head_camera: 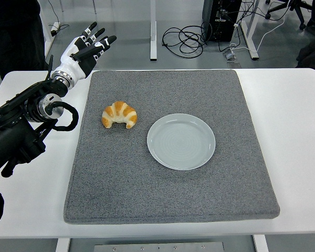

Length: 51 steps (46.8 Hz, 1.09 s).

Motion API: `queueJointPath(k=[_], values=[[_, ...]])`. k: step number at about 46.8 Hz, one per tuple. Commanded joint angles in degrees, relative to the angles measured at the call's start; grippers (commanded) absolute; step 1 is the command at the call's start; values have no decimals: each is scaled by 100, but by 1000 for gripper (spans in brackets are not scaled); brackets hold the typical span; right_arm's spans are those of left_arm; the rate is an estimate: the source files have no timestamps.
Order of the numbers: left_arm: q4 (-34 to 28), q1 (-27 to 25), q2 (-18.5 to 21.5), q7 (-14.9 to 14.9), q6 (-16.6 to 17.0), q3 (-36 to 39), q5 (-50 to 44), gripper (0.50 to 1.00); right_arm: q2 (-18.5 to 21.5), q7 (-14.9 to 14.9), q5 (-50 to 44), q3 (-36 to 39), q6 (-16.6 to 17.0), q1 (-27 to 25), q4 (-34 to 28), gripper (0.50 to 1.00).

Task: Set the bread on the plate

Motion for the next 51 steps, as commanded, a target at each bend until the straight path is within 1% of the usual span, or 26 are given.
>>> queueJointPath(k=[1,8,26,31,35,40,47,51], values=[[-9,0,-7,-10,0,26,3,975,0,0,0,0,0,0,0,1000],[-158,0,46,-10,18,-27,3,975,0,0,0,0,0,0,0,1000],[-158,0,72,-19,26,-27,3,975,0,0,0,0,0,0,0,1000],[-176,0,72,-19,35,79,12,975,0,0,0,0,0,0,0,1000],[-360,0,107,-10,35,149,38,975,0,0,0,0,0,0,0,1000],[-834,9,397,-19,79,421,73,975,0,0,0,0,0,0,0,1000],[-1757,9,968,-19,466,694,143,975,0,0,0,0,0,0,0,1000],[-2091,0,1214,-28,545,843,292,975,0,0,0,0,0,0,0,1000]])
